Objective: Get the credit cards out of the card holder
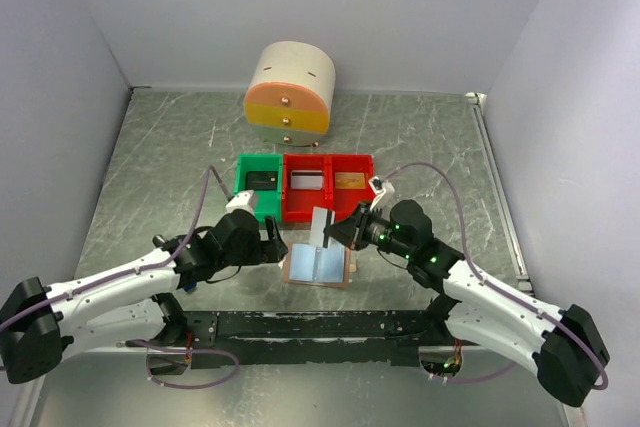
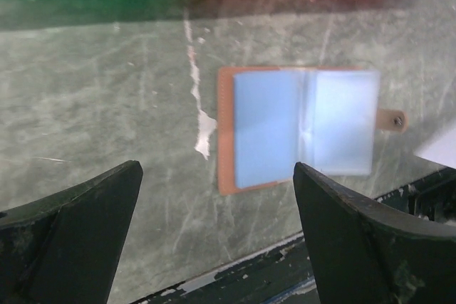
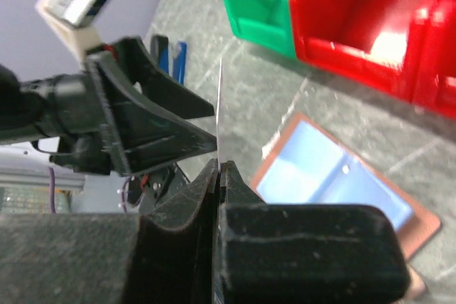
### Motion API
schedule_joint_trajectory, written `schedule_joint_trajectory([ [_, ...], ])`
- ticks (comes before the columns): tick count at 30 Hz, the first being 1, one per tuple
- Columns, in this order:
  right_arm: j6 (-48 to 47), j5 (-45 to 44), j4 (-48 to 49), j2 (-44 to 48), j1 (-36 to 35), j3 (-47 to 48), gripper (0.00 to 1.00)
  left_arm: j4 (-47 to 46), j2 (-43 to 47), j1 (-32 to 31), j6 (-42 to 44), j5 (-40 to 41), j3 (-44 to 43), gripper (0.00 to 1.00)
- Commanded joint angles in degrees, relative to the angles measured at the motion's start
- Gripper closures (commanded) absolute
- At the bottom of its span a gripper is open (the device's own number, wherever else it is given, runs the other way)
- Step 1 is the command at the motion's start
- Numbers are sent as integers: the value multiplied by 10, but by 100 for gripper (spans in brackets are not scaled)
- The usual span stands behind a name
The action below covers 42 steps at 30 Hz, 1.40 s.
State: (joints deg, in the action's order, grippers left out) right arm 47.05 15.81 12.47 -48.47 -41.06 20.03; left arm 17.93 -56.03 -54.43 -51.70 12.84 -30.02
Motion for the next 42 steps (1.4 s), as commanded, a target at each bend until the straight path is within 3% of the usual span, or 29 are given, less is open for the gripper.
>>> schedule_joint_trajectory([
  [1, -115, -100, -64, -3, -38, 88, 100, 38, 13, 42, 0, -9, 9, 0],
  [7, -285, -288, -145, -80, -108, 205, 100, 77, 58, 107, -6, -17, 31, 0],
  [15, -420, -417, -291, -302, -113, 414, 100, 151, 123, 128, -16, 48, 28, 0],
  [18, -480, -430, -277, -346, -113, 444, 100, 147, 125, 131, -17, 45, 26, 0],
  [24, -656, -355, -182, -386, -116, 441, 100, 159, 124, 132, -21, 52, 24, 0],
  [29, -757, -396, -105, -416, -116, 421, 100, 174, 143, 132, -24, 66, 13, 0],
  [42, -826, -400, -159, -532, -118, 471, 100, 199, 193, 132, -50, 98, 11, 0],
])
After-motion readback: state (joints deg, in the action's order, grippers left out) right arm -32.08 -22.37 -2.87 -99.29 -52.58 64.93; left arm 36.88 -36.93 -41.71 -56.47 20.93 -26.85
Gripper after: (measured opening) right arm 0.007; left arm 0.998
